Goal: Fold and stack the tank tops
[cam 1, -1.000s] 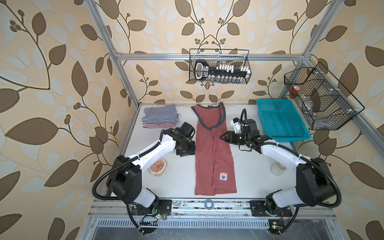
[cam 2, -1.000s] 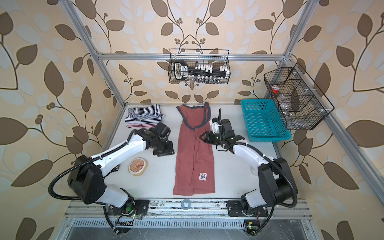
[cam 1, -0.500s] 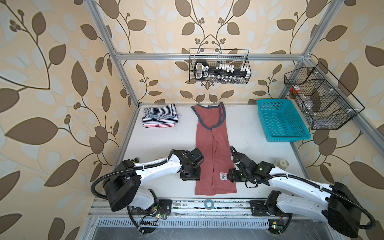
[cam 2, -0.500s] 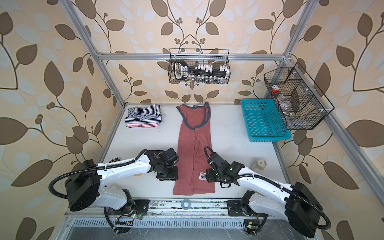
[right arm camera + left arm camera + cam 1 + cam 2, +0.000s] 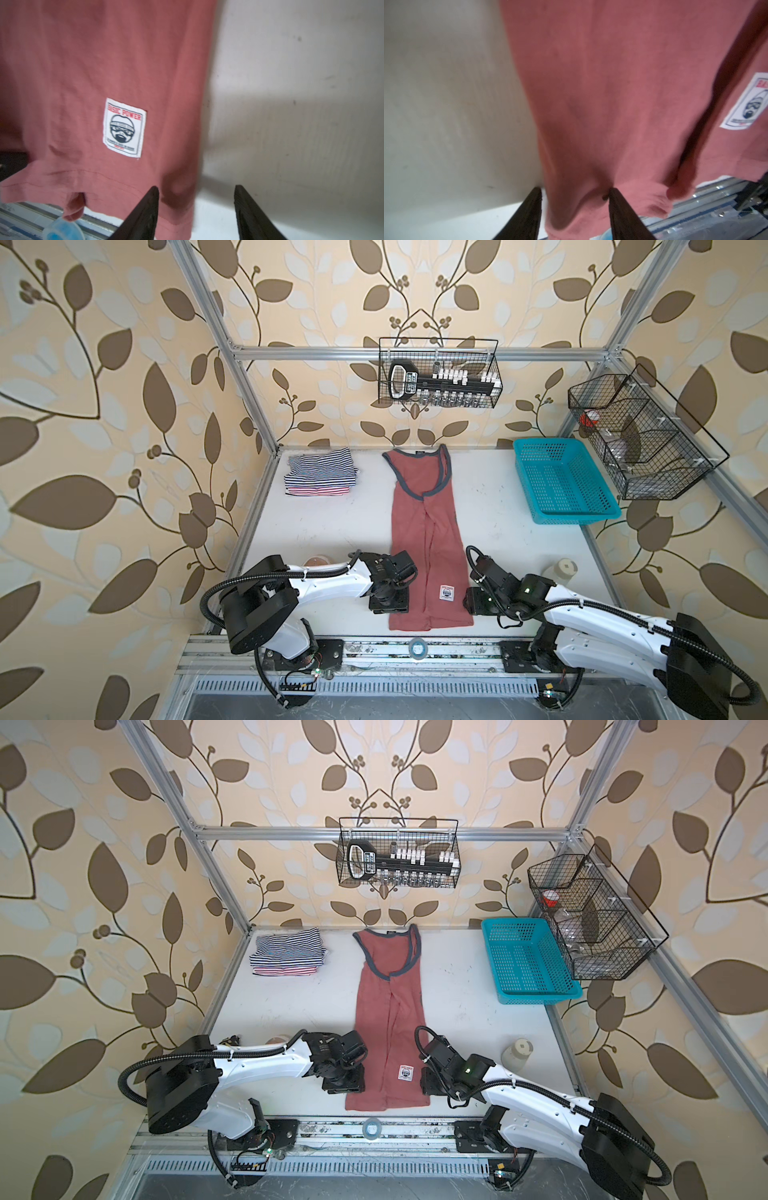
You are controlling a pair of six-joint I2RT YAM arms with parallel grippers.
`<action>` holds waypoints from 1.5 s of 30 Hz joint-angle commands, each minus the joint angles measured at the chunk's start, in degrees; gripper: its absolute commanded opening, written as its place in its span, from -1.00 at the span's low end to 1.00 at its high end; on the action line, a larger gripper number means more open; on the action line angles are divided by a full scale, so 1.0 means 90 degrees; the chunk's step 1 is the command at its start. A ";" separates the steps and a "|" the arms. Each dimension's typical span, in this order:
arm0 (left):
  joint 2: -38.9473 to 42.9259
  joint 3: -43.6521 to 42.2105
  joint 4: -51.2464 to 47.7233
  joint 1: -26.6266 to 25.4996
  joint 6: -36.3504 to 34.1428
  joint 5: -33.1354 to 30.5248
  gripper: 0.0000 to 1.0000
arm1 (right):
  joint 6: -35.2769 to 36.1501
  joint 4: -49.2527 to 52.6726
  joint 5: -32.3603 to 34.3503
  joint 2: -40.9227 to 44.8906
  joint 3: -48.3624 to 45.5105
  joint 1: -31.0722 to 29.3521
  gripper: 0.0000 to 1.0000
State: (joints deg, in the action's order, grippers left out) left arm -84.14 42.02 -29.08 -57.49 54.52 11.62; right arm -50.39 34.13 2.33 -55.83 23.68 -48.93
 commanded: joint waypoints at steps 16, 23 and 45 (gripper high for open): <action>0.0152 -0.0886 -0.0035 -0.0607 0.0842 0.0279 0.07 | -0.0661 -0.0258 -0.0928 0.1039 -0.0878 -0.0111 0.09; 0.0145 -0.1014 -0.0029 -0.0787 0.1016 0.0223 -0.02 | -0.0680 -0.0356 -0.1039 0.0775 -0.0999 -0.0217 -0.05; 0.1893 -0.0276 -0.1432 -0.0846 0.1275 -0.1072 -1.00 | -0.0899 0.0702 -0.0586 0.2248 -0.0061 -0.0683 -1.00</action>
State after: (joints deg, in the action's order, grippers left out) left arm -69.76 35.40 -32.49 -64.60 66.06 9.39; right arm -58.30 35.64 -6.61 -35.68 19.16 -54.96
